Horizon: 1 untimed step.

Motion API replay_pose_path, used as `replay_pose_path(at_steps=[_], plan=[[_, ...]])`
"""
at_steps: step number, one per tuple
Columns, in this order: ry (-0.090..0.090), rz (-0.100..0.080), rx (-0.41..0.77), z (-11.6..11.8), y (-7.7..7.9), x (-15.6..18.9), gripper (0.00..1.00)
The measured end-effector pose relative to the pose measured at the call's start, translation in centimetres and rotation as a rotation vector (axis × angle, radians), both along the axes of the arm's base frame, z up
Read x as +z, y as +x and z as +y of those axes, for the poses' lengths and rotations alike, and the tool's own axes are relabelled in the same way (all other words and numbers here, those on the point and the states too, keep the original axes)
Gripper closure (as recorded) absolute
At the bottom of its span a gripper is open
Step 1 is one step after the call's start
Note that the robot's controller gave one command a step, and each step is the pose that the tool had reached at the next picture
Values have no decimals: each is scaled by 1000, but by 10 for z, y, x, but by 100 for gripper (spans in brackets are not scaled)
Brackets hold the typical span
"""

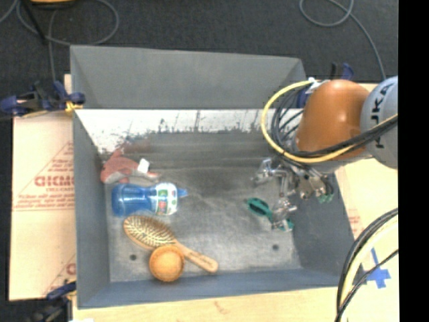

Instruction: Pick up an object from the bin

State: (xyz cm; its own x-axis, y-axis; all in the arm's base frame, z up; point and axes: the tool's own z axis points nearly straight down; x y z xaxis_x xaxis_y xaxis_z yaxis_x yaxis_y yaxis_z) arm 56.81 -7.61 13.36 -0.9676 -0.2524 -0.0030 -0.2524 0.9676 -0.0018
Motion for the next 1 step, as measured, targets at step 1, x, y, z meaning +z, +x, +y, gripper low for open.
replay_pose_path(at_steps=[1], plan=[[1, 0, -94, 2, -6, -2, 0]])
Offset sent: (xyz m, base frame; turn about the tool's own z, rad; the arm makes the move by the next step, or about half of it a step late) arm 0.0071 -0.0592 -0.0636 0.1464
